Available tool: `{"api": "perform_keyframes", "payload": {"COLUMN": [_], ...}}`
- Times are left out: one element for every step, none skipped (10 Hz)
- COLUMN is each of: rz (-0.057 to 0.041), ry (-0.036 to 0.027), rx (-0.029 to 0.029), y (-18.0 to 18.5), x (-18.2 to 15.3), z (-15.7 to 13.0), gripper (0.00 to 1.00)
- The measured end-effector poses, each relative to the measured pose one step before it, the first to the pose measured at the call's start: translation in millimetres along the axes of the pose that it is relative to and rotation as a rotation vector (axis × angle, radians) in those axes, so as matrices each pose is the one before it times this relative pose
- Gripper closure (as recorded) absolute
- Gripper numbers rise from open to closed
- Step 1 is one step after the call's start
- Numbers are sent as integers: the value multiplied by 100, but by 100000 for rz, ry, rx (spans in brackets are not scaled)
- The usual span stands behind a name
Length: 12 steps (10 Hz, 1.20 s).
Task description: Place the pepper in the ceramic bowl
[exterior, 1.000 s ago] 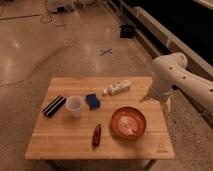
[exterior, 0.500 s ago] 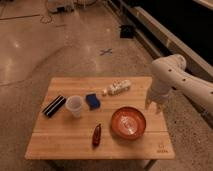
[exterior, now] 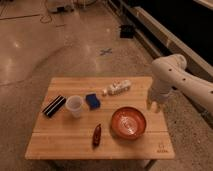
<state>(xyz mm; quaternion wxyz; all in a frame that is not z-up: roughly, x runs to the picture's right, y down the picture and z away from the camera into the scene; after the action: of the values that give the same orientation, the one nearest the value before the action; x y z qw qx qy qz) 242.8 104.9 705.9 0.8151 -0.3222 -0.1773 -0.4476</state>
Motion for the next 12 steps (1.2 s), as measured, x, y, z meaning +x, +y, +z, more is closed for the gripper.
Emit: {"api": "perform_keyframes", "payload": {"rz": [-211,139,142,-614,119,6,497,-223,-317,-18,-304,649], "ry": [263,102,-404,-197,85,-130,353,57,120,-148,-156,-23], "rx": [473,698,274,-348,-651,64,-155,360,308,-245,135,-801], "y": [-287,-572,-379,-237,811,1120,1434,-175,-1047,-742,-673,1020], "x": [-111,522,469,100,-330,-561,-392,-170,275,370,211,78], "z": [-81,-40,45,55,295,701,633,-196,-547,-81,53,400], "gripper": [59,59,59,59,59,59,59,59,59,59,59,59]}}
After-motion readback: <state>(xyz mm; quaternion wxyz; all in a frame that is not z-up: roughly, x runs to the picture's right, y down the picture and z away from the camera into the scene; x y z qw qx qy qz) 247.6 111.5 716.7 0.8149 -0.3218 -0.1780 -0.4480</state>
